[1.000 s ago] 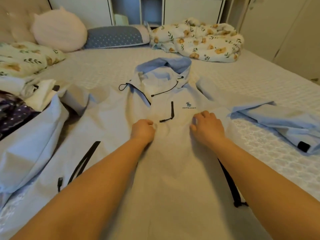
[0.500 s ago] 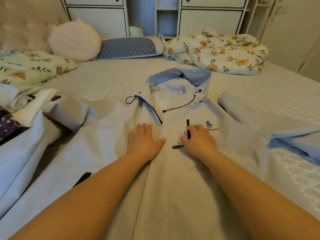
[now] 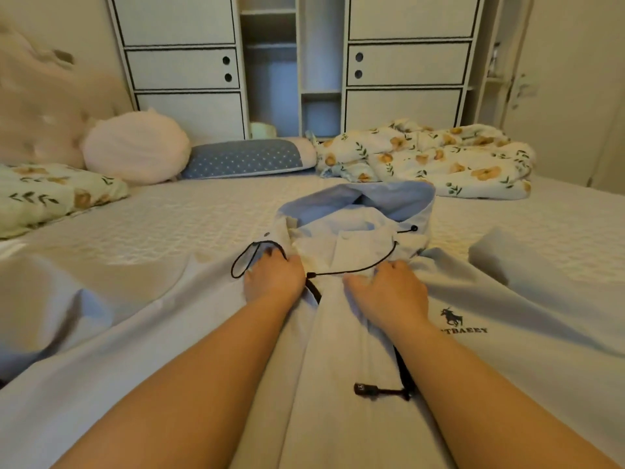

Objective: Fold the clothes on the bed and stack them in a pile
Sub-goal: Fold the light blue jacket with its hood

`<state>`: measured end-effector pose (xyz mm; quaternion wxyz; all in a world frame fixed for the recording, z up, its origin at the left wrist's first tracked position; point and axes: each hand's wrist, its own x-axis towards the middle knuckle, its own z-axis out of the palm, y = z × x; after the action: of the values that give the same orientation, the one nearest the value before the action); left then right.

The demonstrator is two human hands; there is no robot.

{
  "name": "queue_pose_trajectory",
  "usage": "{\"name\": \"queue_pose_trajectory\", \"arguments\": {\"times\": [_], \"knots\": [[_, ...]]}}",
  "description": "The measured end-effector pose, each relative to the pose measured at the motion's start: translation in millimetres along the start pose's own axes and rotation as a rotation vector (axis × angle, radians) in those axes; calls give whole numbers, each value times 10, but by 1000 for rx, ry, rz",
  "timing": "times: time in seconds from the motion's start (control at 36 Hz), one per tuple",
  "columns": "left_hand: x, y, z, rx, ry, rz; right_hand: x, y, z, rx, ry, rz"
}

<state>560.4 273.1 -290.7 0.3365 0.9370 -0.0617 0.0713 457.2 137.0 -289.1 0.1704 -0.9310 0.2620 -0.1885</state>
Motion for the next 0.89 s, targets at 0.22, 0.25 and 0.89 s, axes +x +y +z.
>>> {"name": "queue_pose_trajectory", "arguments": {"times": [0.22,0.25,0.89], "knots": [[68,372,264,227,-50,481,-99,-235,28,-106,-133,11],[80,355,294,259,-208,458,-109,-249,25,-134,-168,22],[-221,56,37,530,-414,434,136,-79,-77,365,144,136]]}}
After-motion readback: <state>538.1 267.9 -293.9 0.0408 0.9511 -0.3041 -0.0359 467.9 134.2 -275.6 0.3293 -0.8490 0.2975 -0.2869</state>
